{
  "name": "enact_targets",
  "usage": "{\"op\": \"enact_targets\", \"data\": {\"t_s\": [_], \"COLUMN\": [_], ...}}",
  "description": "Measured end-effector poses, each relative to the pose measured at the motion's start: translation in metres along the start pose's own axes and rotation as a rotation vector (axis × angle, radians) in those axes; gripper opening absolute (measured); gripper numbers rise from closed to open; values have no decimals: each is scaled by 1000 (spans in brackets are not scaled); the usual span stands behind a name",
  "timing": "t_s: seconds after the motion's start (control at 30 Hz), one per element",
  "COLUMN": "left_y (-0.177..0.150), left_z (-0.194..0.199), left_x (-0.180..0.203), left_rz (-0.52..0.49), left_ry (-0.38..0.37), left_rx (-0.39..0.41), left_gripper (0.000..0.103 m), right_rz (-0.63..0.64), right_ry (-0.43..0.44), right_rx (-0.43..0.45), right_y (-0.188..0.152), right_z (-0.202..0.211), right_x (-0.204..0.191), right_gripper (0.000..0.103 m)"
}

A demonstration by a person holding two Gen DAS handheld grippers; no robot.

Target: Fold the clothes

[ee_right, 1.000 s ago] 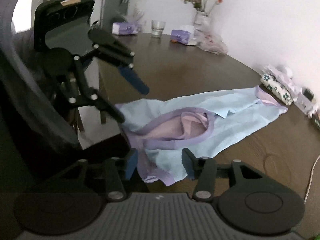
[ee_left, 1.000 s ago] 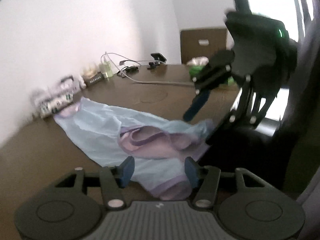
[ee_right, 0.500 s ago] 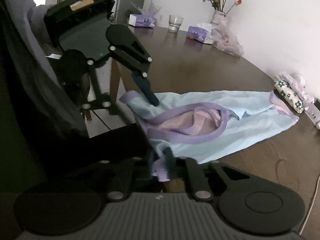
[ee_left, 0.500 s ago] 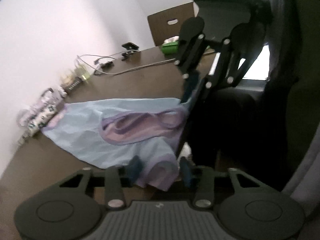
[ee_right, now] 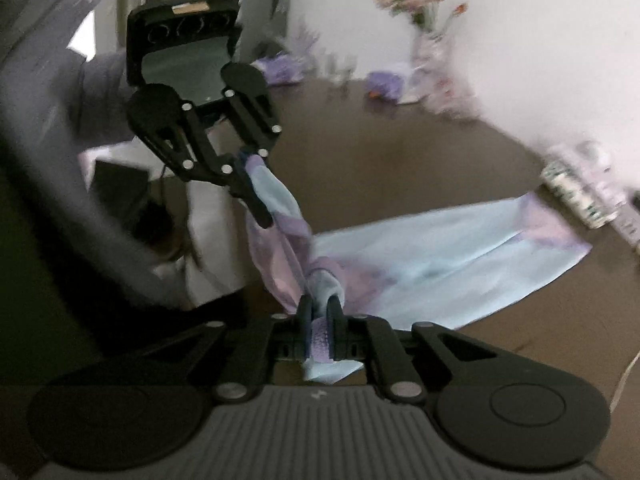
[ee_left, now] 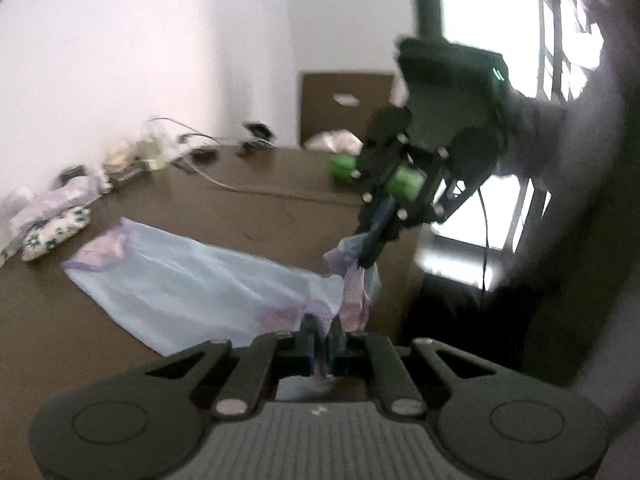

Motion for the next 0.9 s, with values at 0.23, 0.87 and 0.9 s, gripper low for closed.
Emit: {"op": "enact_targets", "data": {"t_s": [0.23, 0.87, 0.9], "left_y": [38, -5, -10], "left_z": [-91, -58, -61], "left_x": [-117, -100, -89], "left_rz": [235, 564, 539], "left_ry": [48, 107, 114], "left_rx": [-57, 4, 1], "left_gripper": [5, 81, 80], "right_rz": [-9, -465, -490], "right_ry": [-92, -251, -215], "right_rx": [-72, 141, 160], "right_y": [46, 1, -10], "right_z": [-20, 24, 17], "right_x": [132, 128, 115], "right_gripper": [7, 45, 45]}}
Point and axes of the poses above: each gripper's, at about its wrist camera, not at the fingertips, and z roughly against the way its jaws point, x to its right, y to its top, the point moved 7 cm from there along -z, roughly the way its jaws point, and after that the axes turned 15 degrees about y, right-handed, at the moved point
